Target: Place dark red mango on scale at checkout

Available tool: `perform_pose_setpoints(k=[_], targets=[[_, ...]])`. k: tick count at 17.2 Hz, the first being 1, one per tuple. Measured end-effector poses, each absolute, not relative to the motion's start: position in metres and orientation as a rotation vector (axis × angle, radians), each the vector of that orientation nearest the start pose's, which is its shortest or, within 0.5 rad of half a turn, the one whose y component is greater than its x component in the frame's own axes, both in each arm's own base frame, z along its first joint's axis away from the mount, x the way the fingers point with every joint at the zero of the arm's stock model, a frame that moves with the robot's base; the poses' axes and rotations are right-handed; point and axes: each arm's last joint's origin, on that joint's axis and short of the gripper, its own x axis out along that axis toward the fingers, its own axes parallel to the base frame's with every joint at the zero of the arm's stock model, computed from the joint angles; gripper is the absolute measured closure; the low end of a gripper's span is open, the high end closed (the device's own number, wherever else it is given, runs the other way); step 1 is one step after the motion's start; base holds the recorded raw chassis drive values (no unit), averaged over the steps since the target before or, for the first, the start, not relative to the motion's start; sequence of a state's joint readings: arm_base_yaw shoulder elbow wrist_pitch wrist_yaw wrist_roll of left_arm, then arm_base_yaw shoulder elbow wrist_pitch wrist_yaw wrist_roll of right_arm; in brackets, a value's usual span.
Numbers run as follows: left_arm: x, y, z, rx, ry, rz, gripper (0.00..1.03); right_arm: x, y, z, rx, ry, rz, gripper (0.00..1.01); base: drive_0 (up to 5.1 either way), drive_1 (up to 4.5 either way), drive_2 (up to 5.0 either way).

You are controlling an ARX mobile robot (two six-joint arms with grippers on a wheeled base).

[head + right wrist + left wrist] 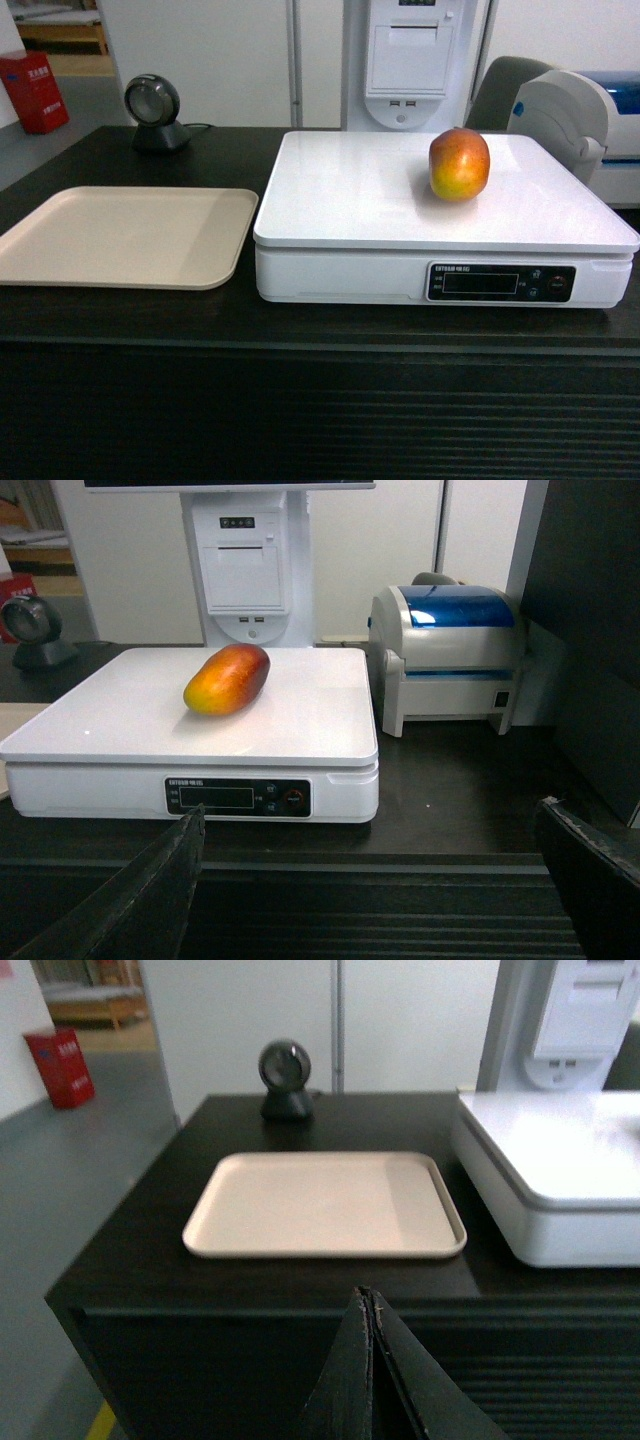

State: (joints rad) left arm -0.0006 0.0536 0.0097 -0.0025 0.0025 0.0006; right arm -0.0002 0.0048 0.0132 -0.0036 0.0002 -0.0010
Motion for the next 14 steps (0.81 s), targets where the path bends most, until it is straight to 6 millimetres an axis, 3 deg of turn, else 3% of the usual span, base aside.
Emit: perform_pose_setpoints(k=[5,6,14], targets=[[0.0977,0.0000,0.1658,0.001,0.004,0.000,1.01,0.0972,0.0000,0.1672,-0.001,-0.004,0.000,0.03,0.0,0.00,0.0],[0.0977,0.0000,0.1659,0.001,0.002,0.000,0.97,0.0972,0.0000,0.1673,-0.001,-0.005,0.000,0.03,0.0,0.00,0.0],[0.0977,0.0000,0.1659,0.001,0.003,0.000,0.05,0.0972,0.0000,0.1673,-0.001,-0.005,0.000,0.03,0.0,0.00,0.0]])
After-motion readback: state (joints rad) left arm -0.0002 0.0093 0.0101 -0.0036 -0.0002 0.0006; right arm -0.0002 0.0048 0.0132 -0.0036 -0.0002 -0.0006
